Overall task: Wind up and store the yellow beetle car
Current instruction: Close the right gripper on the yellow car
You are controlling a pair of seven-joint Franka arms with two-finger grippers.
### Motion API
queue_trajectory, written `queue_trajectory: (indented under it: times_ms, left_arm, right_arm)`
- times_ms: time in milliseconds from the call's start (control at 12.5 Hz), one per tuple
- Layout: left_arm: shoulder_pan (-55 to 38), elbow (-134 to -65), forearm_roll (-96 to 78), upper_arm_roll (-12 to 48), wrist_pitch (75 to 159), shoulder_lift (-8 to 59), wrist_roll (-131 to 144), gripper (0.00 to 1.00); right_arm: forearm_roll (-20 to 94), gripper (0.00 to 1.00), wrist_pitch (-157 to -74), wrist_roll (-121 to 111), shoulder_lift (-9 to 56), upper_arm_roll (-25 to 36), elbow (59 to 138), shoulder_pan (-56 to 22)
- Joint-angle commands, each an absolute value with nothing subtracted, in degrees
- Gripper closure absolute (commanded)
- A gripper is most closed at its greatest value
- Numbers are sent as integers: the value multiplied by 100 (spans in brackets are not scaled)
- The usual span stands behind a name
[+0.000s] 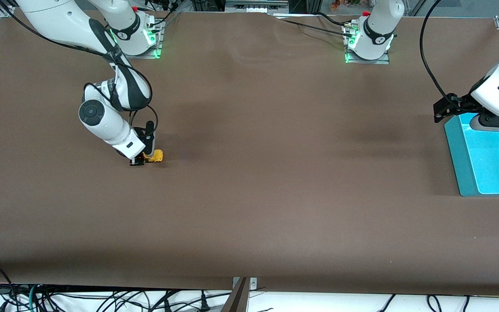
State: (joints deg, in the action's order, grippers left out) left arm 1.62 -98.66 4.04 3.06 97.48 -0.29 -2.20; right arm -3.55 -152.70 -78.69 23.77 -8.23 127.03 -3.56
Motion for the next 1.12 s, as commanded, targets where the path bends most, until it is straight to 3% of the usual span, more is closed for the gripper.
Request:
queue_trajectory:
  times_ms: [0,1038]
  left_arm:
    - [202,-9729,387,334,9615,0,-176,0]
    - [202,-9729,387,334,9615,0,-176,0]
  right_arm:
    - [-404,98,-15372,-7936,2426,-888,12770,-150]
    - [-413,99,-15372,-9561,2663,-888,12779,957]
